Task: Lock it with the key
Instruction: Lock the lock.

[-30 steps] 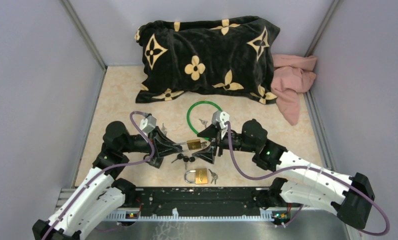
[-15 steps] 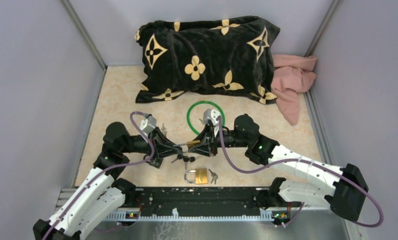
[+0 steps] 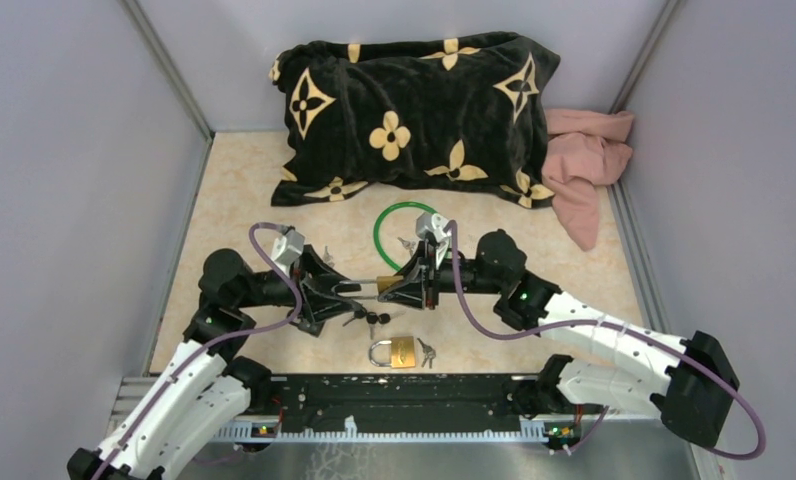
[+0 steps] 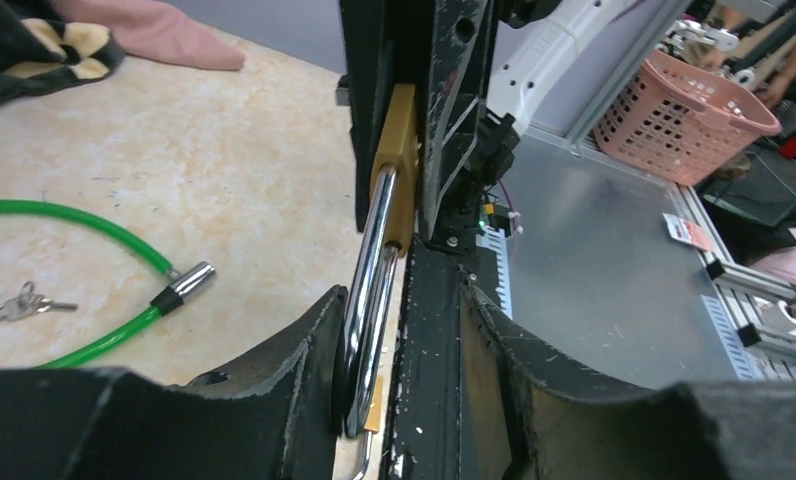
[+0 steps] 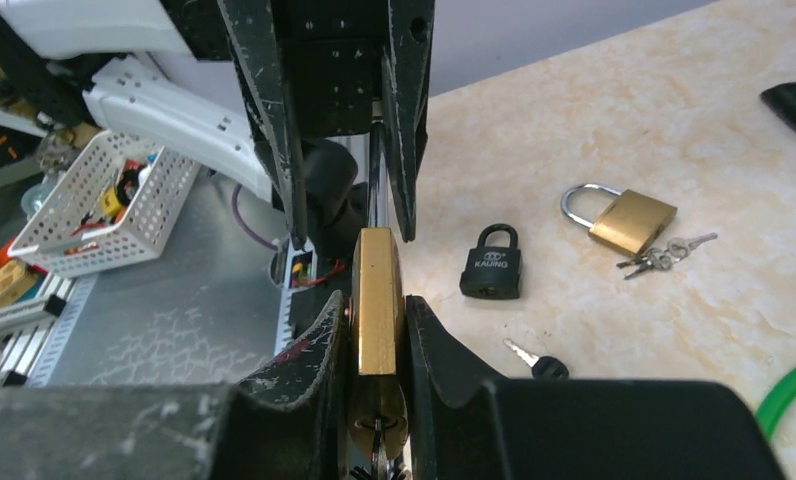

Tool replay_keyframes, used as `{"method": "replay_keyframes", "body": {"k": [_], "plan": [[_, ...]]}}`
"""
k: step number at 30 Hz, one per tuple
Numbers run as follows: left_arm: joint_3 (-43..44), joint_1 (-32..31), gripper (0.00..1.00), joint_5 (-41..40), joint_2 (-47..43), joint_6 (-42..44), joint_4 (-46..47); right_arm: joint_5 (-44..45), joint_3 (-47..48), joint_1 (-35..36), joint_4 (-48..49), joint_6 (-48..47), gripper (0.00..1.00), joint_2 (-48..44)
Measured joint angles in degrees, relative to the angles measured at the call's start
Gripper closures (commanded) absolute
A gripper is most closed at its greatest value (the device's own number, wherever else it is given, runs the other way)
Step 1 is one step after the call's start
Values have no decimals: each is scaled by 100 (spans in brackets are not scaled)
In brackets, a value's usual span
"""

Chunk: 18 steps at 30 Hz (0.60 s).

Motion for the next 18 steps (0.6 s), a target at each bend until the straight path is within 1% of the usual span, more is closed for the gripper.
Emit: {"method": "replay_keyframes", "body": {"k": [3, 7, 9, 11, 12, 13, 15, 17, 18], "plan": [[0, 120, 50, -175, -103, -33, -87, 68, -50, -94, 144, 146, 100, -125], [0, 282, 63, -457, -232, -70, -289, 61, -50, -125, 407, 297, 100, -225], [0, 378, 63, -632, -260, -96, -345, 33, -50, -122, 522, 350, 100, -227], [0, 455, 56, -754, -260, -149, -365, 26, -50, -125, 551, 374, 100, -227], [-2, 483, 51, -780, -260, -177, -356, 24, -50, -125, 553, 389, 100, -227], [-15, 505, 46, -761, -260, -210, -302, 20, -50, -125, 555, 396, 100, -227], [-48, 525, 38, -632, -260, -262, -151, 0, -50, -125, 557, 433, 100, -227], [-55, 525, 35, -494, -260, -293, -70, -22, -50, -125, 557, 444, 100, -227], [-55, 525, 35, -446, -260, -275, -57, -26, -50, -125, 557, 448, 100, -227]]}}
